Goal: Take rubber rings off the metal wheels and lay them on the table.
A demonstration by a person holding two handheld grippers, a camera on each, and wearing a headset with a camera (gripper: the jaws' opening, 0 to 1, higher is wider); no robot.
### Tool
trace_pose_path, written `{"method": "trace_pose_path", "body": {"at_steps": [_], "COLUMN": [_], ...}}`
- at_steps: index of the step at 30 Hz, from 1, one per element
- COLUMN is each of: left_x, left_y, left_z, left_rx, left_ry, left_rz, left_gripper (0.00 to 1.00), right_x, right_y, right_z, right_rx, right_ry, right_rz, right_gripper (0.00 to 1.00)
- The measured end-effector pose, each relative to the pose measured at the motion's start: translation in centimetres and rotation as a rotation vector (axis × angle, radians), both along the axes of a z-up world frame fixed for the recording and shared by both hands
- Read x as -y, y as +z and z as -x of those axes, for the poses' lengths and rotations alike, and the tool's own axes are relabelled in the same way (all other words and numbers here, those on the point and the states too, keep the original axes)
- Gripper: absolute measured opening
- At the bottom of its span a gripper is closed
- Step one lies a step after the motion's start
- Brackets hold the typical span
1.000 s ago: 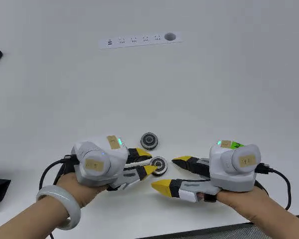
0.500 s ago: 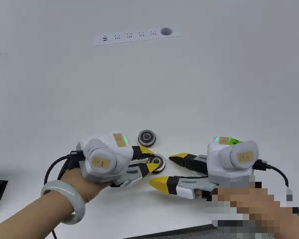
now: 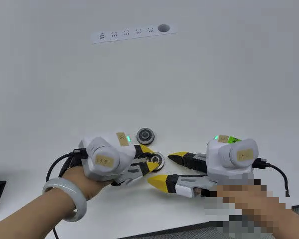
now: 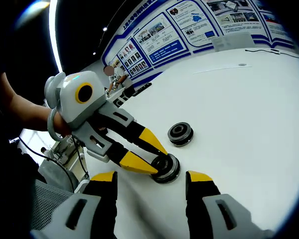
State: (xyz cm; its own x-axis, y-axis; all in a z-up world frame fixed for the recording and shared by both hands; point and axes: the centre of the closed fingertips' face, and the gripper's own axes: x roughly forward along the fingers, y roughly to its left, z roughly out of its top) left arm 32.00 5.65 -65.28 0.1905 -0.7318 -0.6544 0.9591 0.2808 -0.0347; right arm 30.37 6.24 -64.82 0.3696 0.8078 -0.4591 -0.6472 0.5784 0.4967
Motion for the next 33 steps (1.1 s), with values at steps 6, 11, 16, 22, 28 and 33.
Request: {"method": "trace_pose_path", "body": {"at_steps": [6, 11, 16, 22, 28, 33], "left_x": [0.0, -0.1, -0.1, 0.0, -0.1, 0.0], "left_y": [0.0, 0.0, 0.0, 0.0, 0.0, 0.0], "left_z": [0.0, -0.1, -0.1, -0.1, -0.2, -0.2], "left_rx": [0.002, -0.005, -0.006, -0.006, -0.007, -0.01], "left_ry": [-0.015, -0.013, -0.006, -0.005, -0.008, -0.005], "left_rz": [-0.004, 0.004, 0.012, 0.013, 0.017, 0.024], "left_gripper": [0.14, 0.13, 0.13, 0.13, 0.13, 0.13], "right_x": [0.0, 0.2, 0.3, 0.1, 0.3, 0.4], "right_y": [0.2, 0.2, 0.6, 0.6, 0.6, 1.2], "right_z": [-0.2, -0.4, -0.8, -0.6, -0.6, -0.9], "right_rx": [-0.012, -0.028, -0.048, -0.08, -0.108, -0.135], "right_ry": [-0.019, -0.031, -0.057, -0.053, -0.06, -0.09], "right_rz": [-0.026, -0.044, -0.079, -0.103, -0.129, -0.192], "right_gripper": [0.56, 0.55, 0.53, 0.5, 0.48, 0.47]}}
